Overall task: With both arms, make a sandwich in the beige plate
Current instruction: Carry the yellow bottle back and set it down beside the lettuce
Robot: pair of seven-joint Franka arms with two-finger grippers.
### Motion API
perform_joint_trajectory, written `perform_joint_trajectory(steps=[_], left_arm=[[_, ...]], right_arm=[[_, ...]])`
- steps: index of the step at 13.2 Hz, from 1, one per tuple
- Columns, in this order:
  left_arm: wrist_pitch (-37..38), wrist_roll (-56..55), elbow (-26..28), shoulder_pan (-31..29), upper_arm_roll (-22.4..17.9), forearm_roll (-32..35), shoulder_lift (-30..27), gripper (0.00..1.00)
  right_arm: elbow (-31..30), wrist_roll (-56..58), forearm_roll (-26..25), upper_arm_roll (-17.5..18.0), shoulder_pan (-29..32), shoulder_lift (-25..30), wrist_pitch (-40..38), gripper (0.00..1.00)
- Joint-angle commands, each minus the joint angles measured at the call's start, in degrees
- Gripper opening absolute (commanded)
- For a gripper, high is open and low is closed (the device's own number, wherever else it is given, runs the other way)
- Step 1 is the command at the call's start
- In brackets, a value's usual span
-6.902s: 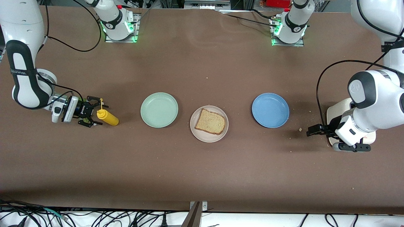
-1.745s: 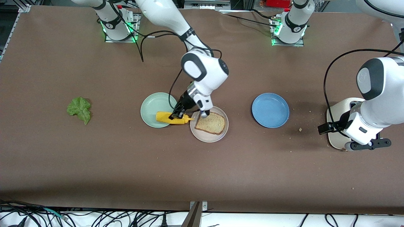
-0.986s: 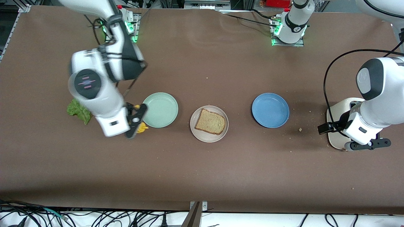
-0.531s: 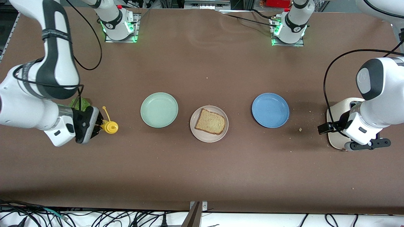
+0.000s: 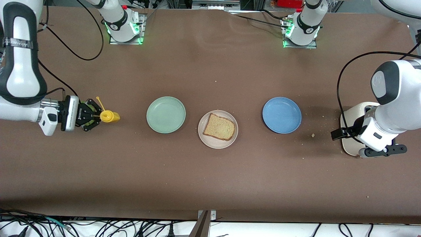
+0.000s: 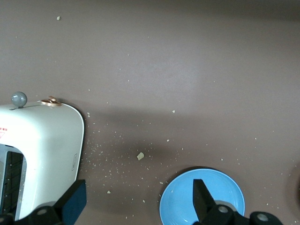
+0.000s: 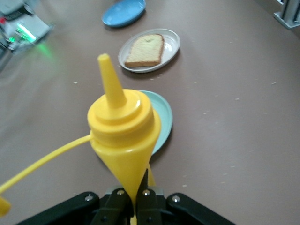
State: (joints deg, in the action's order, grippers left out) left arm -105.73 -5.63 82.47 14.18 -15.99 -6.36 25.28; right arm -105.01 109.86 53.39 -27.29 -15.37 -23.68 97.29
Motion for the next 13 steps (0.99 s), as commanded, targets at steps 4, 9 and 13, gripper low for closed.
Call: perform_joint_trajectory(steps=[4, 9, 13], left_arm=[[0.2, -0.6, 0.2, 0.1, 0.1, -0.8, -0.3, 1.00], [0.1, -0.7, 0.2, 0.1, 0.1, -0.8, -0.2, 1.00], [0.1, -0.7, 0.2, 0.1, 0.1, -0.8, -0.2, 1.00]], right_arm=[[-12.5, 20.9, 9.3, -0.5, 4.1, 0.6, -2.1, 0.00], [-16.2, 30.7, 11.1, -0.6, 7.1, -2.9, -2.1, 0.00], [-15.9, 32.6, 12.5, -0.6, 7.4, -6.5, -1.3, 0.01]])
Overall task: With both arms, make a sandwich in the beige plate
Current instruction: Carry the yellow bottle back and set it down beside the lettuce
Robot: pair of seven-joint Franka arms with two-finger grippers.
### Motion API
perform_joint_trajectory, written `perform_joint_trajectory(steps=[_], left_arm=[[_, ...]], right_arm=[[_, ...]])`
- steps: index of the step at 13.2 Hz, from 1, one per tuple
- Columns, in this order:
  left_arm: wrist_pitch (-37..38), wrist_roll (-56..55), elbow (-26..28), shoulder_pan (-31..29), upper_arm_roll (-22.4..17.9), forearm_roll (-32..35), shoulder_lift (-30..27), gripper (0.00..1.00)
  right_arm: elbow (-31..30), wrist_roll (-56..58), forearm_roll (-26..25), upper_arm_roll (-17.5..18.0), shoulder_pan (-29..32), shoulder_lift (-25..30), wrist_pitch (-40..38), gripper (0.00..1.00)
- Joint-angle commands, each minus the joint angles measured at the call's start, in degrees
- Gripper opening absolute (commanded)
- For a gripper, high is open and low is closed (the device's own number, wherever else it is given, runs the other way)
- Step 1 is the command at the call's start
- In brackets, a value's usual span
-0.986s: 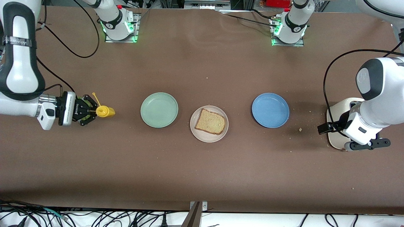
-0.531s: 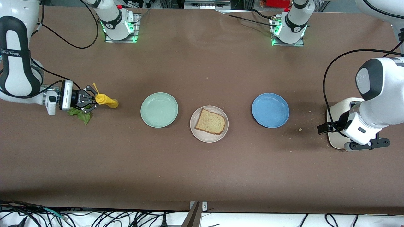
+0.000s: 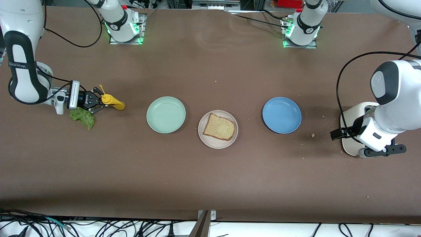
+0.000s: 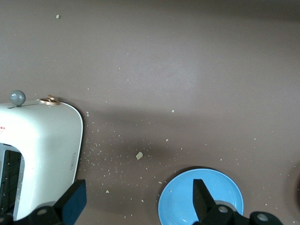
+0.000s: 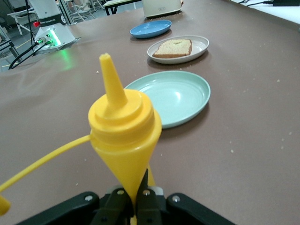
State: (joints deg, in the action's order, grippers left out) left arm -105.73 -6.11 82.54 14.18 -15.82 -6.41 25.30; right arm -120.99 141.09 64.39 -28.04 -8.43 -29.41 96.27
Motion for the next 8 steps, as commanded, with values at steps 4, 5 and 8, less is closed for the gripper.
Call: perform_joint_trajectory(steps=[4, 5, 8], left_arm=[[0.0, -0.2, 0.2, 0.2, -0.1, -0.7, -0.3, 1.00], [0.0, -0.2, 0.2, 0.2, -0.1, -0.7, -0.3, 1.00], [0.0, -0.4, 0.2, 0.2, -0.1, -0.7, -0.3, 1.00]], right_arm=[[0.3, 1.5, 2.0, 0.2, 0.3, -1.6, 0.3, 0.23], [0.6, 1.4, 2.0, 0.3, 0.2, -1.6, 0.3, 0.44], [1.2, 0.2, 2.1, 0.2, 0.3, -1.6, 0.3, 0.80]])
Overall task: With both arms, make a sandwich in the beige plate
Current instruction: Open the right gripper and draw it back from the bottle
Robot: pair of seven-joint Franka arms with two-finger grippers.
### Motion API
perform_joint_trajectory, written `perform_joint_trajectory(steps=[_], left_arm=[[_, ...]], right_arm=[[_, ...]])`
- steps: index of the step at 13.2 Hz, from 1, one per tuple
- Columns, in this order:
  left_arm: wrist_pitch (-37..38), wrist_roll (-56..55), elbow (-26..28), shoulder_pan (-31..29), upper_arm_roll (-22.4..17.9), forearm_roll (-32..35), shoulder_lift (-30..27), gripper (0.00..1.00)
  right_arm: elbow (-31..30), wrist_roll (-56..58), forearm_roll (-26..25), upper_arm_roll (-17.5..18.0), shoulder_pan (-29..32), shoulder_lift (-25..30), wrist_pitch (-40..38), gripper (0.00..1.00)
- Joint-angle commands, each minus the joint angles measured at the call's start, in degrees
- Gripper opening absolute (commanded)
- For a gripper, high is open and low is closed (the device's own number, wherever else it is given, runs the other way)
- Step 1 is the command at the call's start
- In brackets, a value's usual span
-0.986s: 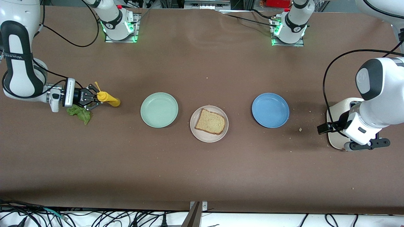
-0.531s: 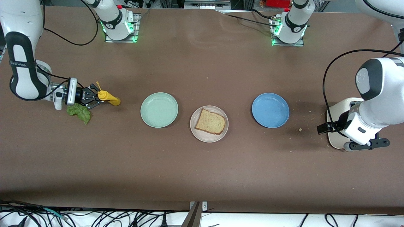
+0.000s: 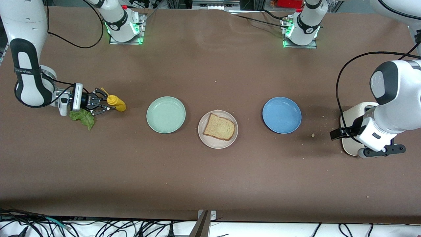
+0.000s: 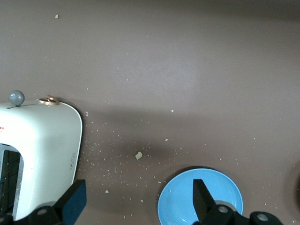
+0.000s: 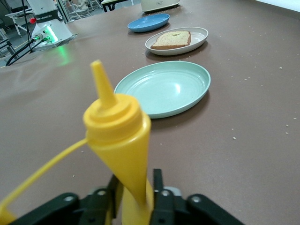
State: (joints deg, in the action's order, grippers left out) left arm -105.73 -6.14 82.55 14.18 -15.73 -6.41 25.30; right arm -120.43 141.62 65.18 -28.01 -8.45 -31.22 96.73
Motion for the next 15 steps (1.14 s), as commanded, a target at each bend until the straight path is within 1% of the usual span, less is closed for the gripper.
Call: perform_joint_trajectory(steps=[1, 3, 6, 9, 10, 11, 15], left_arm=[[0.0, -0.4, 0.2, 0.2, -0.2, -0.7, -0.3, 1.00], [0.0, -0.4, 0.2, 0.2, -0.2, -0.7, -0.3, 1.00], [0.0, -0.4, 0.2, 0.2, -0.2, -0.7, -0.3, 1.00], [0.0, -0.4, 0.2, 0.2, -0.2, -0.7, -0.3, 1.00], [0.0, -0.4, 0.2, 0.2, -0.2, -0.7, -0.3, 1.00], [0.0, -0.5, 0.2, 0.2, -0.2, -0.7, -0.3, 1.00], [0.0, -0.5, 0.1, 0.3, -0.2, -0.7, -0.2, 1.00]], right_arm=[[1.2, -1.3, 1.2, 0.1, 0.4, 0.3, -0.2, 0.82], [3.9, -4.5, -0.4, -1.4, 0.4, 0.4, -0.8, 0.83], [10.1, -14.0, -9.0, -3.1, 0.3, 1.0, -1.0, 0.83], [16.3, -25.2, -15.7, -5.9, 0.1, 1.2, -3.0, 0.83], [17.9, -29.0, -17.9, -6.3, -0.1, 1.4, -3.9, 0.84], [18.9, -33.4, -19.8, -6.8, -0.2, 2.5, -4.0, 0.84], [22.7, -57.4, -32.3, -7.1, -2.9, 7.1, -3.8, 0.84]])
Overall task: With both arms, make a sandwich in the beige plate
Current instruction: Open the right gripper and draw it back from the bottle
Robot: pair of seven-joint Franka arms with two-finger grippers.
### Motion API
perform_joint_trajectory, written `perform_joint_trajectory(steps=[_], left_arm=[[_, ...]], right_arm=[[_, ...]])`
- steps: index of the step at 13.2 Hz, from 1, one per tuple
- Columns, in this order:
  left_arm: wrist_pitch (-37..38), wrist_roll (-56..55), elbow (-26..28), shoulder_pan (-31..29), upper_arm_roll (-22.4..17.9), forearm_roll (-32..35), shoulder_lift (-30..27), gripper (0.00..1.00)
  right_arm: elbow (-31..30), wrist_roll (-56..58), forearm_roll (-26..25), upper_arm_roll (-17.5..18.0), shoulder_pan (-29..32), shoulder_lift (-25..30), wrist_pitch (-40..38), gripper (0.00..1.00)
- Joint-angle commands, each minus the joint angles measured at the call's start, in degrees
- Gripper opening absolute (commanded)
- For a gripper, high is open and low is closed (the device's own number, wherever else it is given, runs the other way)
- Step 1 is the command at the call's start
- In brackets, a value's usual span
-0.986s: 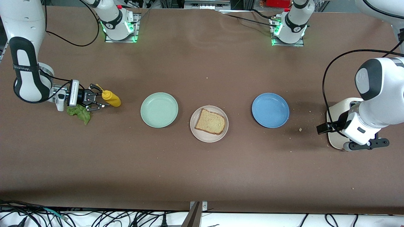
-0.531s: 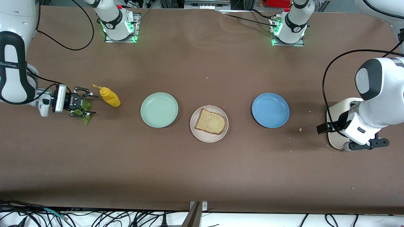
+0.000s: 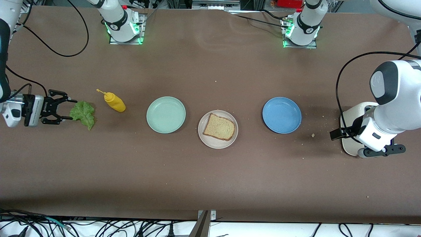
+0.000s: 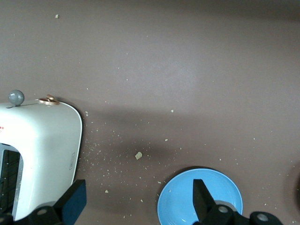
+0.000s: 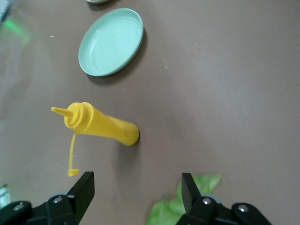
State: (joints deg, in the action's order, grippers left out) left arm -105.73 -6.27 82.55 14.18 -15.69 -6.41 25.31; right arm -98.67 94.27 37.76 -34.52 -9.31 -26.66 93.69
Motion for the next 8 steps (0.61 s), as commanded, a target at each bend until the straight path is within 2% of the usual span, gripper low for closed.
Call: perform_joint_trajectory(steps=[1, 3, 6, 8], left_arm=[[0.0, -0.3, 0.2, 0.3, -0.2, -0.7, -0.2, 1.00], [-0.1, -0.3, 0.1, 0.3, -0.2, -0.7, -0.2, 1.00], [-0.1, -0.3, 0.1, 0.3, -0.2, -0.7, -0.2, 1.00], [-0.1, -0.3, 0.0, 0.3, -0.2, -0.7, -0.1, 1.00]], right_arm=[[1.2, -16.4, -7.6, -0.6, -3.1, 3.4, -0.3, 0.84], [1.5, -30.7, -17.0, -0.5, -6.8, 6.0, 3.0, 0.86], [0.9, -44.4, -21.1, -0.5, -8.1, 5.8, 5.6, 0.94], [0.8, -52.2, -26.3, -0.5, -9.8, 5.9, 7.6, 0.97]])
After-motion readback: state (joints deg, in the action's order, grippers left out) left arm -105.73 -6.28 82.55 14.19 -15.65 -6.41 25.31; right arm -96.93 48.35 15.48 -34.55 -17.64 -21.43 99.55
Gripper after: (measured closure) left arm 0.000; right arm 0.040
